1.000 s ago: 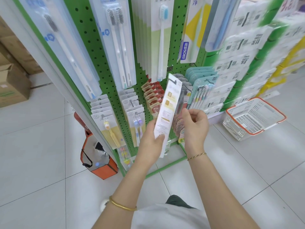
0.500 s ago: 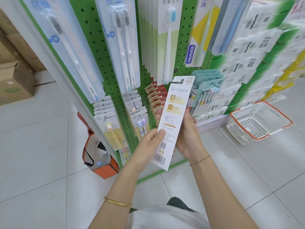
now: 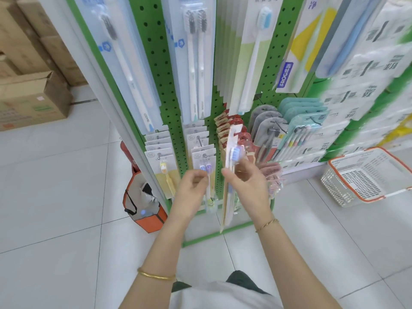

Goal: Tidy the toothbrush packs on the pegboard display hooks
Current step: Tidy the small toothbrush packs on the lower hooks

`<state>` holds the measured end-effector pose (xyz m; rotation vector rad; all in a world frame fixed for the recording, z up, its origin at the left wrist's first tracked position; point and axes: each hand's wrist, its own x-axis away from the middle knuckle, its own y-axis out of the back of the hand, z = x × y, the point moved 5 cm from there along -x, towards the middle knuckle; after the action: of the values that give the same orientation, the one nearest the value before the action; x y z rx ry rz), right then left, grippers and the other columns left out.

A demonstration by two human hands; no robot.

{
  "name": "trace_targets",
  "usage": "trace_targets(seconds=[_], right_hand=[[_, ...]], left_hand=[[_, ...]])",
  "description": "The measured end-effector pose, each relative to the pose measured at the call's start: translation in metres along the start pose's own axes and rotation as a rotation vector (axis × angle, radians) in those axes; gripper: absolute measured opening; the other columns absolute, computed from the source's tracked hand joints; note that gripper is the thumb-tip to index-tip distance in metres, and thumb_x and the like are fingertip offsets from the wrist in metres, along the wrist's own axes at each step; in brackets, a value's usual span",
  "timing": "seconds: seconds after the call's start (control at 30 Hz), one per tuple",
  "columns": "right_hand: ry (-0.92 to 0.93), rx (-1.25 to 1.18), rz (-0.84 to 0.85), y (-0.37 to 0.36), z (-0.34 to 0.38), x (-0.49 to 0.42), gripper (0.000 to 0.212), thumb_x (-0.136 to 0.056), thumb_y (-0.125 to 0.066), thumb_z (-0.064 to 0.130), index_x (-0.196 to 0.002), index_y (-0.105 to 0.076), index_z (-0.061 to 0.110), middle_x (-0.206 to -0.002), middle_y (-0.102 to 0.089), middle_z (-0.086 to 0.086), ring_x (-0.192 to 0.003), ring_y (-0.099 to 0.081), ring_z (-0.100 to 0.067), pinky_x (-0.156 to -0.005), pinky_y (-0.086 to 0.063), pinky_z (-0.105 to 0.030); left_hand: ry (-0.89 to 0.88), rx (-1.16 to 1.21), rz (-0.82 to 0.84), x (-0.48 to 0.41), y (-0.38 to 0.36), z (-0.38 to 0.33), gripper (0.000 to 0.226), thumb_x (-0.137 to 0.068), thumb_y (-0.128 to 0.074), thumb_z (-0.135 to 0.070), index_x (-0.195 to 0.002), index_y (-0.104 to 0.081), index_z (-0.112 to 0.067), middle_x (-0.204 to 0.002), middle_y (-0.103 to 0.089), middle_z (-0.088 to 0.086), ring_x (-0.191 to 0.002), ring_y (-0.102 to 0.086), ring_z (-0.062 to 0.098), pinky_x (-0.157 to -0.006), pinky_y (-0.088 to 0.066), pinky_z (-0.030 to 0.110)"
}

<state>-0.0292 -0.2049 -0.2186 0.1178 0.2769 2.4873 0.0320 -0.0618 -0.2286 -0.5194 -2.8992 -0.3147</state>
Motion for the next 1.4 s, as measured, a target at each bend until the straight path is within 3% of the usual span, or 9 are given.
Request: trace_targets(seconds=[0.07, 0.13, 0.3, 0.4, 0.57, 0.8, 1.2, 1.27, 1.4], right_hand=[[0.029, 0.187, -0.015, -0.009, 0.000, 0.006, 0.060, -0.075, -0.076, 0.040, -0.126, -0.056, 0.015, -0.106, -0.055, 0.010, -0.098, -0.054, -0.010, -0.086, -0.043, -0.024], [0.047, 0.323, -0.015, -0.020, -0.004, 0.009, 0.057, -0.075, -0.075, 0.044, -0.120, -0.054, 0.017, -0.099, -0.052, 0.008, -0.090, -0.050, -0.010, -0.076, -0.039, -0.023], [0.032, 0.531, -0.011, -0.042, -0.027, 0.010, 0.062, -0.076, -0.071, 0.052, -0.118, -0.048, 0.012, -0.110, -0.053, -0.002, -0.098, -0.053, -0.022, -0.078, -0.046, -0.034], [0.047, 0.567, -0.039, -0.049, -0.034, 0.006, 0.062, -0.075, -0.070, 0.053, -0.113, -0.048, 0.010, -0.106, -0.055, -0.005, -0.097, -0.054, -0.025, -0.080, -0.047, -0.038], [0.058, 0.601, -0.067, -0.060, -0.040, -0.003, 0.060, -0.075, -0.071, 0.052, -0.107, -0.048, 0.007, -0.102, -0.056, -0.009, -0.092, -0.056, -0.030, -0.073, -0.047, -0.041], [0.032, 0.521, -0.028, -0.077, -0.047, -0.020, 0.056, -0.080, -0.071, 0.042, -0.108, -0.044, 0.003, -0.106, -0.054, -0.012, -0.091, -0.055, -0.030, -0.064, -0.035, -0.031], [-0.003, 0.509, 0.024, -0.092, -0.050, -0.036, 0.055, -0.083, -0.068, 0.042, -0.110, -0.040, 0.003, -0.109, -0.050, -0.013, -0.087, -0.055, -0.030, -0.061, -0.030, -0.028], [0.013, 0.505, 0.021, -0.090, -0.051, -0.033, 0.054, -0.083, -0.068, 0.041, -0.109, -0.040, 0.003, -0.107, -0.049, -0.012, -0.085, -0.053, -0.028, -0.061, -0.029, -0.028], [0.014, 0.488, 0.025, -0.087, -0.053, -0.026, 0.055, -0.081, -0.071, 0.037, -0.109, -0.041, 0.002, -0.106, -0.048, -0.012, -0.087, -0.051, -0.028, -0.063, -0.030, -0.027]], left_hand=[[-0.049, 0.004, -0.082, -0.001, 0.011, -0.007, 0.015, -0.095, -0.051, -0.010, -0.102, -0.059, -0.020, -0.103, -0.062, -0.008, -0.102, -0.061, 0.012, -0.095, -0.050, 0.039], [-0.085, 0.010, -0.136, -0.001, 0.020, -0.014, 0.017, -0.095, -0.051, -0.010, -0.106, -0.058, -0.021, -0.103, -0.060, -0.014, -0.100, -0.061, 0.009, -0.093, -0.051, 0.038], [-0.140, -0.016, -0.168, -0.002, 0.027, -0.017, 0.024, -0.094, -0.051, -0.004, -0.103, -0.054, -0.025, -0.103, -0.057, -0.016, -0.093, -0.056, -0.005, -0.092, -0.050, 0.032], [-0.151, -0.087, -0.163, -0.003, 0.029, -0.015, 0.024, -0.094, -0.050, -0.006, -0.107, -0.054, -0.025, -0.108, -0.056, -0.013, -0.093, -0.055, -0.007, -0.085, -0.049, 0.019], [-0.135, -0.126, -0.153, -0.005, 0.029, -0.011, 0.023, -0.095, -0.049, -0.009, -0.109, -0.055, -0.026, -0.111, -0.054, -0.014, -0.093, -0.054, -0.008, -0.085, -0.055, 0.041], [-0.136, -0.204, -0.118, -0.008, 0.028, -0.016, 0.026, -0.095, -0.047, -0.006, -0.113, -0.053, -0.024, -0.121, -0.051, -0.004, -0.097, -0.052, -0.008, -0.086, -0.053, 0.036], [-0.173, -0.309, -0.112, -0.013, 0.027, -0.023, 0.032, -0.094, -0.045, -0.005, -0.121, -0.050, -0.020, -0.122, -0.044, -0.005, -0.100, -0.050, -0.005, -0.086, -0.053, 0.036], [-0.228, -0.413, -0.140, -0.013, 0.028, -0.031, 0.033, -0.093, -0.044, -0.004, -0.123, -0.051, -0.017, -0.123, -0.044, -0.002, -0.100, -0.051, 0.001, -0.087, -0.050, 0.031], [-0.379, -0.855, -0.252, -0.019, 0.027, -0.052, 0.042, -0.088, -0.046, 0.000, -0.130, -0.052, -0.009, -0.129, -0.049, 0.007, -0.114, -0.049, 0.025, -0.083, -0.048, 0.040]])
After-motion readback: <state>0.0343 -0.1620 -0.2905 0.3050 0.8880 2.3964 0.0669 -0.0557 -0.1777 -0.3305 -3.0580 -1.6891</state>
